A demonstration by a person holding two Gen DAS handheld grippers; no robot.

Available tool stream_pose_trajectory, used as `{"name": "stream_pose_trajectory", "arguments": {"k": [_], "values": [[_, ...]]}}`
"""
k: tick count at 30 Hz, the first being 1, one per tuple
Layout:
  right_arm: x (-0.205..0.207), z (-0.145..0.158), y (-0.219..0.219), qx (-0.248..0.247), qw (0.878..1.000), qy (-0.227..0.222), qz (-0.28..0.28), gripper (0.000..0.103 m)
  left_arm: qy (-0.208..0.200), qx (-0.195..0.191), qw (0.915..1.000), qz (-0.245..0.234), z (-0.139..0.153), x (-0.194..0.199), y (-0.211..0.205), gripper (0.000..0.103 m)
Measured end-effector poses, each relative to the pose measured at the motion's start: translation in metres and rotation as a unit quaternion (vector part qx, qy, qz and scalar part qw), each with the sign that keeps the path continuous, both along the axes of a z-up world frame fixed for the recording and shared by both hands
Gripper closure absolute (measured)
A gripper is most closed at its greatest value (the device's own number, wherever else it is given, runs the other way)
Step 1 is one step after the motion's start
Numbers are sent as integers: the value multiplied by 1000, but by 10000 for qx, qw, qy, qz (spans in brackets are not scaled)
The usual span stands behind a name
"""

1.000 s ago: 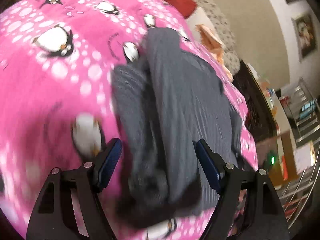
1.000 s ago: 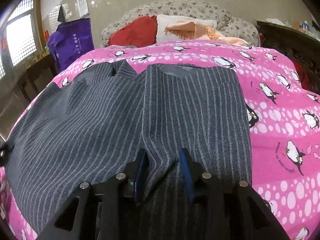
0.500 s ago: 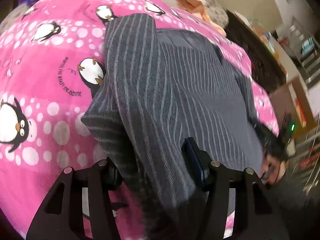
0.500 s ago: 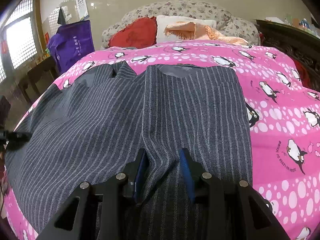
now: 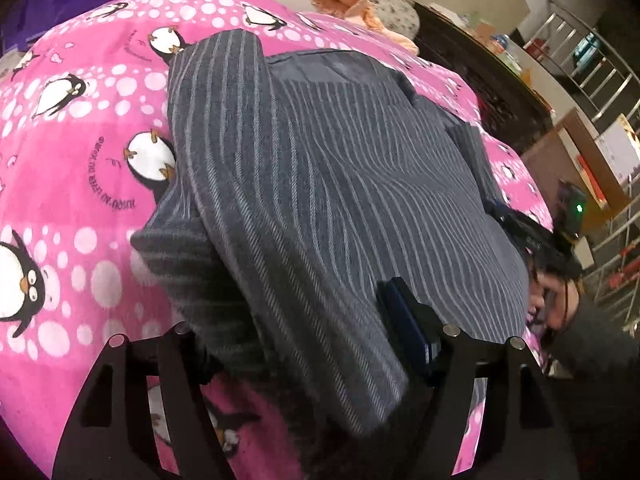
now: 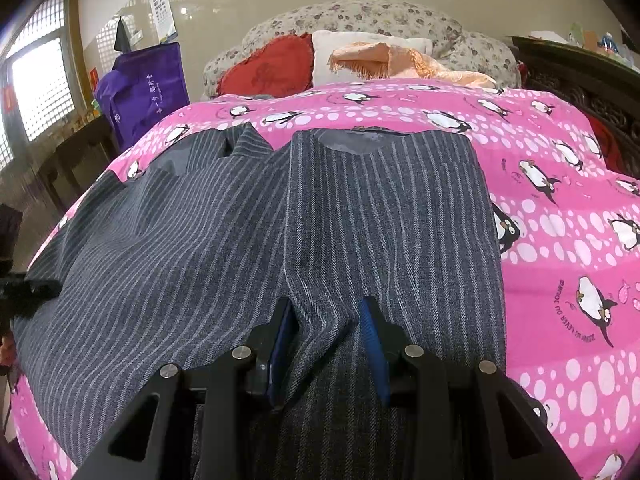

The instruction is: Fold large clothes

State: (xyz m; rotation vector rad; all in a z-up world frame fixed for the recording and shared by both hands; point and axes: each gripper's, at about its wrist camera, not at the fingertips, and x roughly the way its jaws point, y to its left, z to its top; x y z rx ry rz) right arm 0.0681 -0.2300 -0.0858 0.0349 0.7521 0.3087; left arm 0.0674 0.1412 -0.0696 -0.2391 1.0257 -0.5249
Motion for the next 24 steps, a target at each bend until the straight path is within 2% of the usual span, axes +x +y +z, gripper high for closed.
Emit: {"name": "stream_pose_trajectory", "arguments": {"k": [4, 7, 9, 11, 12, 13, 16, 19, 20, 22, 24], "values": [[2, 0, 0, 80, 10000, 29, -8, 69, -64, -107, 9998, 185, -2, 19, 1, 32], [1, 0, 0, 78, 10000, 27, -16, 69, -421, 387, 9984, -19, -3, 20, -15, 32], [1, 0, 1, 74, 10000, 23, -18, 69, -428, 564, 9975, -57, -2, 19, -18, 33], [1, 0, 1, 74, 10000, 25, -19, 69, -411, 672, 9969, -4, -1, 17, -18, 39], [1, 0, 1, 68, 10000, 22, -20, 69, -408, 708, 9967, 9, -1, 15, -18, 46], [1, 0, 1, 56, 10000, 15, -22, 69, -386, 672, 9970, 11, 0, 13, -16, 59], [-1, 1, 3, -23, 10000, -12, -32, 69, -330, 530, 9980, 55, 5, 10, -13, 85], [-4, 13, 4, -162, 9998, 105, 1, 69, -366, 759, 9964, 35, 16, 2, -26, 88], [-9, 22, 0, -86, 9999, 81, -17, 69, -341, 674, 9971, -65, 21, 0, -29, 88], [-28, 44, -16, 147, 9998, -143, -49, 69, -421, 671, 9967, -190, 30, -1, -34, 88], [-49, 56, -32, 17, 9995, -321, -68, 69, -344, 780, 9955, -404, 32, 2, -39, 88]]}}
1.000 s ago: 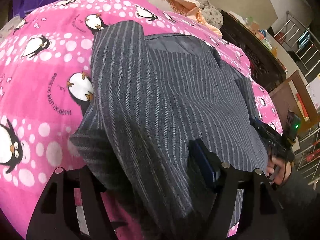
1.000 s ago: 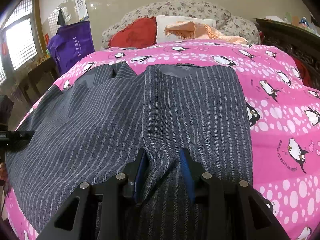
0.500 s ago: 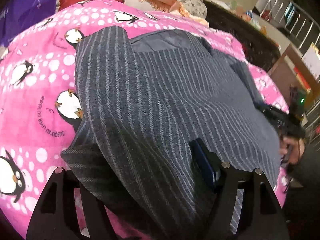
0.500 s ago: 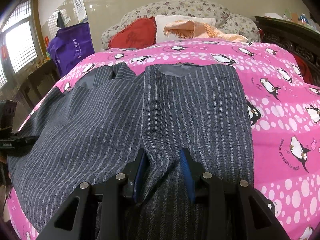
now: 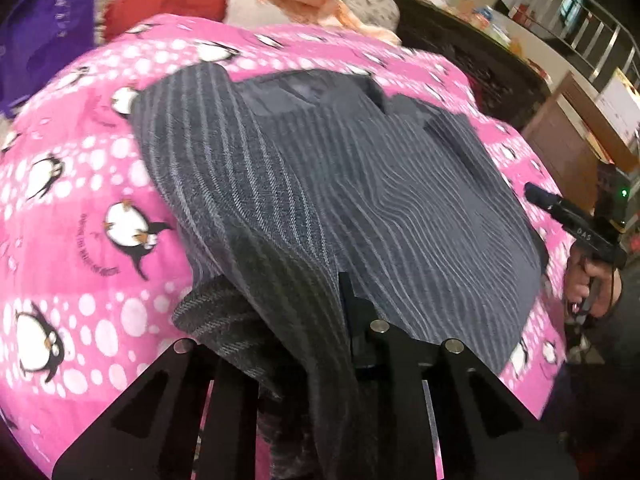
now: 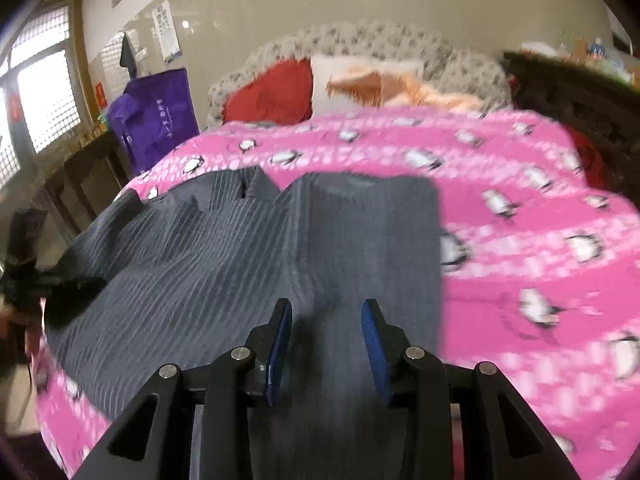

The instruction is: Fold large clothes

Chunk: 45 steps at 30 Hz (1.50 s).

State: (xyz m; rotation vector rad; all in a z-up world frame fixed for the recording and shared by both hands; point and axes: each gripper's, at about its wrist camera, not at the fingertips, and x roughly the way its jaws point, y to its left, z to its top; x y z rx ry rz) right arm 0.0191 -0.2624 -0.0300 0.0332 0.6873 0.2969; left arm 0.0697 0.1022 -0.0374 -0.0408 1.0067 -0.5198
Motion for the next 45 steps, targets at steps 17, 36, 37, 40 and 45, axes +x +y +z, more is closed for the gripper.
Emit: {"name": "stream_pose_trajectory", "arguments": {"k": [17, 36, 37, 40, 45], "values": [[-40, -43, -101, -52, 9899, 386, -1365, 69, 522, -1346, 9895, -89, 63, 2, -31, 88], [-118, -48, -152, 282, 9832, 422, -1755, 69, 1480, -1475, 9755, 693, -3, 76, -252, 86], [-120, -51, -156, 267, 9825, 454, -1788, 69, 1383, -1488, 9765, 712, -4, 73, -252, 83], [-132, -62, -167, 287, 9791, 594, -1922, 69, 1180, -1746, 9753, 667, 2, 63, -252, 59], [-141, -55, -169, 327, 9774, 477, -2031, 69, 1018, -2228, 9680, 539, 9, 35, -246, 34]]}}
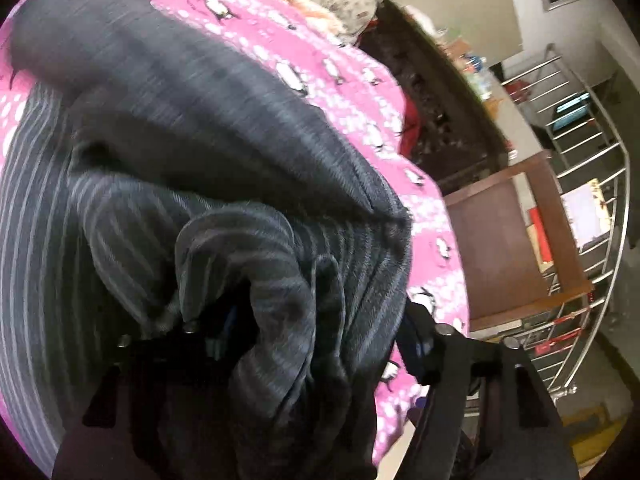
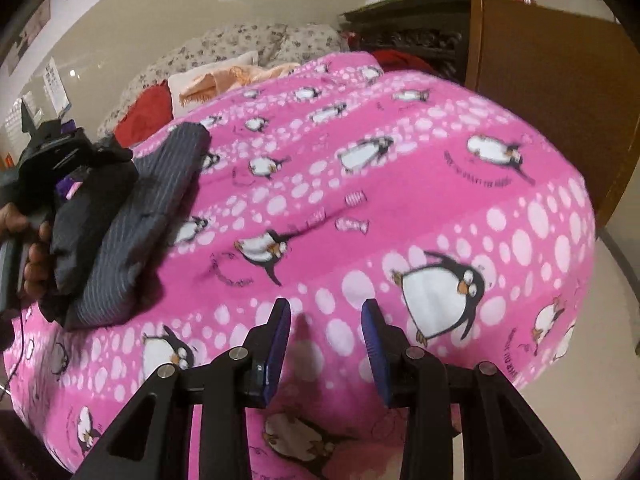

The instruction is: Fold large clothes

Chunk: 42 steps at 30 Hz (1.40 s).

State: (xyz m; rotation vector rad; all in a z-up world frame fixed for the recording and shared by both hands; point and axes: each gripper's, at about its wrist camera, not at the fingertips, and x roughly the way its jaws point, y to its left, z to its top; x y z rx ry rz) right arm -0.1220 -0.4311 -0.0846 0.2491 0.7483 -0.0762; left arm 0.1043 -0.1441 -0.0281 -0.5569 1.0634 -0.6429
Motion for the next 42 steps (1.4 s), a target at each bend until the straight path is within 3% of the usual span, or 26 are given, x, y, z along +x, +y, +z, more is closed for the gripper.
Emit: {"name": "stream_pose_trajectory", "arguments": {"k": [3, 10, 13, 15, 18, 20, 23, 25, 27, 31, 34, 35, 39, 42], "values": [[1, 15, 5, -127, 9998, -150, 37, 69, -156, -64, 9998, -118, 6, -22, 4, 33], [15, 53, 14, -440, 9977, -487, 176, 69, -618, -717, 9946, -424, 46, -80, 42, 33], [25, 69, 21, -433, 9968, -611, 265, 69, -1266, -339, 9912, -202, 62, -97, 73, 33], [32, 83, 33, -391, 9950, -800, 458, 69, -1464, -39, 9891, 112, 60, -100, 92, 32], [41, 108, 64, 49, 9856, -1211, 1178, 69, -1180, 353, 9919, 317, 33, -98, 110, 32], [48, 123, 93, 263, 9755, -1397, 1681, 69, -996, 393, 9934, 412, 14, -105, 120, 32], [67, 133, 138, 253, 9632, -1452, 2247, 69, -1230, 450, 9906, 398, 8, -123, 120, 32], [85, 127, 162, 281, 9569, -1272, 2594, 69, -1344, 600, 9885, 333, 5, -130, 117, 32], [103, 111, 177, 196, 9581, -817, 2739, 69, -1445, 758, 9862, 281, 5, -130, 110, 32], [107, 61, 169, -623, 9667, 142, 2477, 68, -1401, 704, 9875, 187, -3, -127, 104, 32], [96, 19, 142, 92, 9670, 699, 2449, 68, -1451, 689, 9870, 108, -9, -126, 99, 32], [93, 16, 138, 133, 9664, 728, 2461, 68, -1580, 815, 9840, 112, -10, -129, 95, 32], [86, 63, 134, -75, 9701, 112, 2423, 68, -2046, 1386, 9689, 111, -16, -138, 84, 32], [98, 114, 140, -135, 9683, -584, 2423, 66, -2123, 1320, 9681, 155, -21, -139, 86, 32]]}}
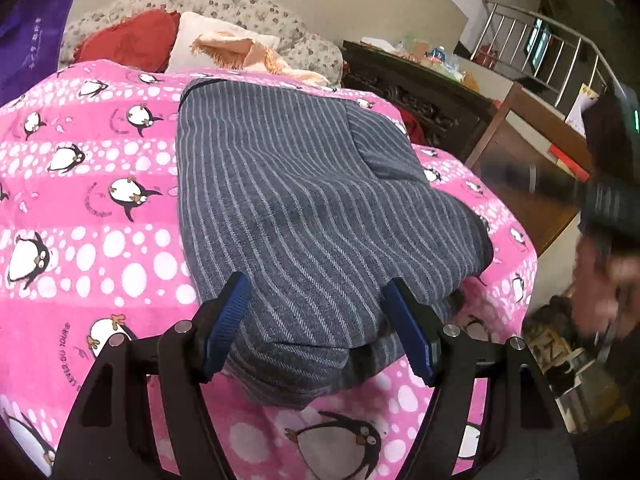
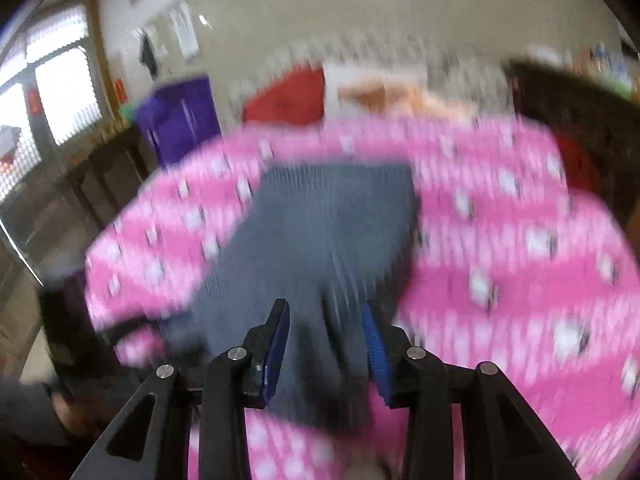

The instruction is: Fold large clothes

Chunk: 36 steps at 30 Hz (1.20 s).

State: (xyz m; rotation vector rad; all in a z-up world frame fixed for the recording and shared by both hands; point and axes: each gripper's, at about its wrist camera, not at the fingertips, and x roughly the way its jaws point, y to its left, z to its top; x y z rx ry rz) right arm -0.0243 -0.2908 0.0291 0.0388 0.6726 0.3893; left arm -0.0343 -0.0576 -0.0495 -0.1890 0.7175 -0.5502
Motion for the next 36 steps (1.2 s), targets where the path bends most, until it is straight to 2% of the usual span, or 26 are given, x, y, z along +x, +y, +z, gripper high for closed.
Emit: {"name": "stream_pose_trajectory", "arguments": {"k": [2, 5, 8, 10, 13, 16, 17, 19, 22, 27, 30, 32, 33, 34, 36], "values": [[18, 16, 16, 172, 9997, -122, 141, 67, 48, -75, 10000, -6, -2, 2, 3, 32], [52, 12, 40, 571, 9984, 28, 0, 67, 104, -172, 9998, -21, -3, 4, 6, 32], [98, -2, 52, 1083, 9885, 485, -935, 67, 123, -197, 9997, -20, -3, 4, 6, 32], [117, -7, 55, 968, 9852, 575, -1291, 67, 119, -200, 9997, -18, -2, 4, 5, 32], [151, -25, 53, 497, 9832, 920, -1493, 67, 114, -244, 9996, -28, -4, 4, 6, 32], [168, -58, 38, 230, 9794, 1273, -1549, 66, 77, -239, 9996, -99, -4, 5, 3, 32], [167, -69, 34, 173, 9797, 1324, -1495, 66, 55, -216, 9997, -131, -5, 4, 2, 32], [155, -88, 29, 35, 9871, 923, -1305, 66, 3, -156, 9996, -225, -4, 3, -3, 32], [149, -94, 15, 396, 9869, 785, -1350, 66, -26, -71, 9998, -206, -4, 4, -6, 32], [151, -95, 15, 358, 9874, 789, -1323, 66, 86, -29, 9998, -180, -2, 9, -7, 32], [151, -90, 13, 556, 9867, 861, -1262, 63, 154, 242, 9995, -118, 6, 7, -12, 32], [136, -74, 1, 748, 9854, 848, -1270, 63, 114, 368, 9991, 148, 20, 5, -7, 32], [128, -66, -7, 843, 9854, 770, -1267, 61, 46, 435, 9986, 305, 24, 6, -4, 32], [116, -57, -15, 891, 9857, 666, -1264, 56, -30, 497, 9975, 494, 29, 9, 1, 32], [92, -43, -34, 748, 9875, 413, -1328, 40, 10, 588, 9933, 993, 33, 25, 14, 31]]}}
